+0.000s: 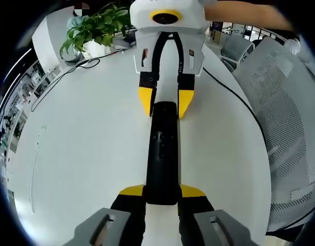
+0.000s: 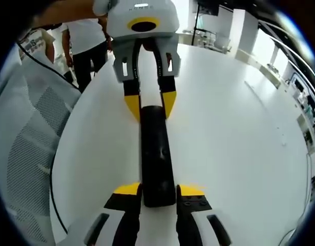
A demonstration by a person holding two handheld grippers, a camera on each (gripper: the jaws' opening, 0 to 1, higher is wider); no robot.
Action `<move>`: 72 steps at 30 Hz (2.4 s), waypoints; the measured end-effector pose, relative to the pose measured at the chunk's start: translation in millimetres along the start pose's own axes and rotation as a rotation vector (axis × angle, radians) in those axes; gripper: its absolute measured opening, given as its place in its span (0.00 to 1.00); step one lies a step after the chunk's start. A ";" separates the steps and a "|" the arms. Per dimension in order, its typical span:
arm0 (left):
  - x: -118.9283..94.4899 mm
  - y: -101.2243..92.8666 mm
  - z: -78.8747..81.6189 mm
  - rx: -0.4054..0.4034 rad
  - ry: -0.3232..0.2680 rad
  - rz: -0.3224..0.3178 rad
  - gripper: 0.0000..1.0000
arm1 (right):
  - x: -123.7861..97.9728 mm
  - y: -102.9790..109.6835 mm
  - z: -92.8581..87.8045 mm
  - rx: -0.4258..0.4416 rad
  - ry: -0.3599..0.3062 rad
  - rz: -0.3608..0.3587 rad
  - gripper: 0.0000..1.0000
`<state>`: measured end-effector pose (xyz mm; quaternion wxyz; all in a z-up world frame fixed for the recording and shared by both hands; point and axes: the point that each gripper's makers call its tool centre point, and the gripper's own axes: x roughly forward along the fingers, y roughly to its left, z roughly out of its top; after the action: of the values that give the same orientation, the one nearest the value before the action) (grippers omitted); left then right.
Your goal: Press the specified remote control buttons in sequence, fully releasing each button before pressing the next.
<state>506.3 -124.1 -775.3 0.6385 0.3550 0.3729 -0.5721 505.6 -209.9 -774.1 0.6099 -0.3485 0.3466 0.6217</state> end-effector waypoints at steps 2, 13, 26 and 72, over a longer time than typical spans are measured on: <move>0.0 0.0 0.0 0.003 0.001 0.000 0.22 | -3.1 -1.3 3.0 -0.010 -0.007 -0.013 0.33; -0.1 0.3 -0.3 -0.002 0.009 0.001 0.22 | -36.9 -6.7 16.2 -0.084 -0.037 -0.065 0.24; -0.4 0.8 -0.9 -0.010 0.018 0.008 0.23 | -39.5 -9.1 6.1 -0.134 0.009 -0.059 0.00; 0.7 0.0 -0.2 -0.009 0.017 0.004 0.23 | -14.5 -3.8 -9.0 -0.166 0.147 -0.002 0.00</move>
<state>506.3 -124.2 -776.0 0.6383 0.3575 0.3801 -0.5660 509.7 -225.0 -766.4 0.5527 -0.4427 0.3374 0.6202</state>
